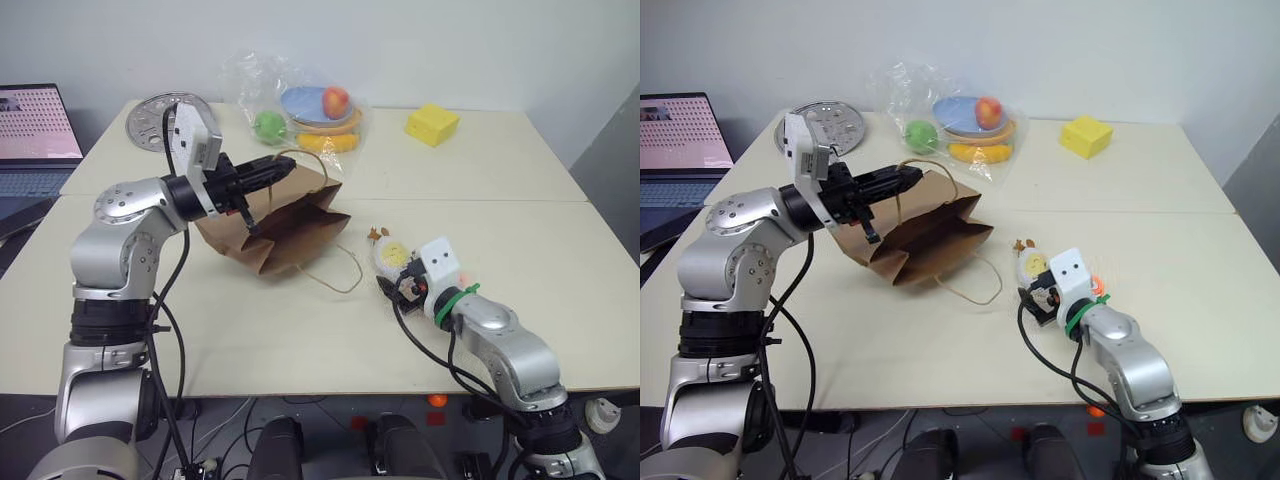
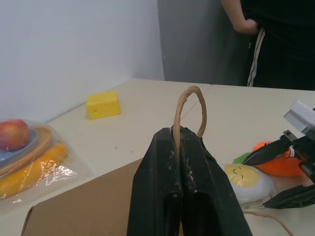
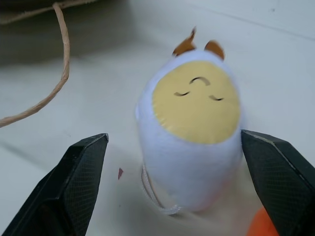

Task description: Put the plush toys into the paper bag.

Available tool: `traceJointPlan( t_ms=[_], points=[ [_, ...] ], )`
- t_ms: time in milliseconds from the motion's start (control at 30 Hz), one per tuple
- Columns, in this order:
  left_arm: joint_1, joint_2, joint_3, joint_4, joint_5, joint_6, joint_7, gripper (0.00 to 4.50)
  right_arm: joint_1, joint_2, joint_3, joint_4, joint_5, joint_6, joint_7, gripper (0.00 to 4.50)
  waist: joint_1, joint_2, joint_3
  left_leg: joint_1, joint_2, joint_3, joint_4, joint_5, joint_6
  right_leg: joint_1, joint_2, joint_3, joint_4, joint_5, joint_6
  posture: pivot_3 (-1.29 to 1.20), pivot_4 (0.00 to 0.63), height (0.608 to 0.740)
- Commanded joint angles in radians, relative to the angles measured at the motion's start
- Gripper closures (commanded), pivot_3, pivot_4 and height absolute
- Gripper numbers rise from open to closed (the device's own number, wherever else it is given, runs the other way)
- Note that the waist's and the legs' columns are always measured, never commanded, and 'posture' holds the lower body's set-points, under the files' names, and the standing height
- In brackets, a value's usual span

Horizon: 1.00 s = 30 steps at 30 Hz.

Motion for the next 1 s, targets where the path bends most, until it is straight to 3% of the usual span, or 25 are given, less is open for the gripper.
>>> traceJointPlan(
  t_ms=[33,167,500,733,1000],
  points=[
    [-0.023,0.007,0.012,-0.044,-0.016,0.006,0.004,4.5,-0.011,0.007,0.004,0.027,-0.03,-0.053,-0.017,0.08,0.0,0.0,0.0,0.0,0.0,0.0,0.0,0.0,0.0,0.0,0.0,0.0,0.0,0.0,0.0,0.0,0.15,0.74],
    [-0.024,0.012,0.017,-0.055,-0.016,0.017,0.009,4.5,-0.017,0.005,-0.016,0.064,-0.045,-0.091,-0.019,1.01,0.0,0.0,0.0,0.0,0.0,0.0,0.0,0.0,0.0,0.0,0.0,0.0,0.0,0.0,0.0,0.0,0.15,0.74],
    [-0.016,0.016,0.027,-0.073,-0.018,0.03,0.022,4.5,-0.038,-0.002,-0.053,0.046,-0.009,-0.12,0.04,4.46,0.0,0.0,0.0,0.0,0.0,0.0,0.0,0.0,0.0,0.0,0.0,0.0,0.0,0.0,0.0,0.0,0.15,0.74],
    [-0.025,0.013,0.015,-0.054,-0.01,0.02,0.009,4.5,-0.188,-0.031,-0.104,-0.127,0.161,0.063,0.144,4.48,0.0,0.0,0.0,0.0,0.0,0.0,0.0,0.0,0.0,0.0,0.0,0.0,0.0,0.0,0.0,0.0,0.15,0.74],
    [-0.047,0.002,-0.003,-0.028,-0.002,0.006,-0.009,4.5,-0.342,0.013,0.004,-0.097,0.213,0.201,0.149,4.48,0.001,0.0,0.0,0.0,0.0,-0.001,-0.001,0.0,0.0,0.0,0.0,-0.001,0.0,0.0,0.0,0.0,0.15,0.74]
  ],
)
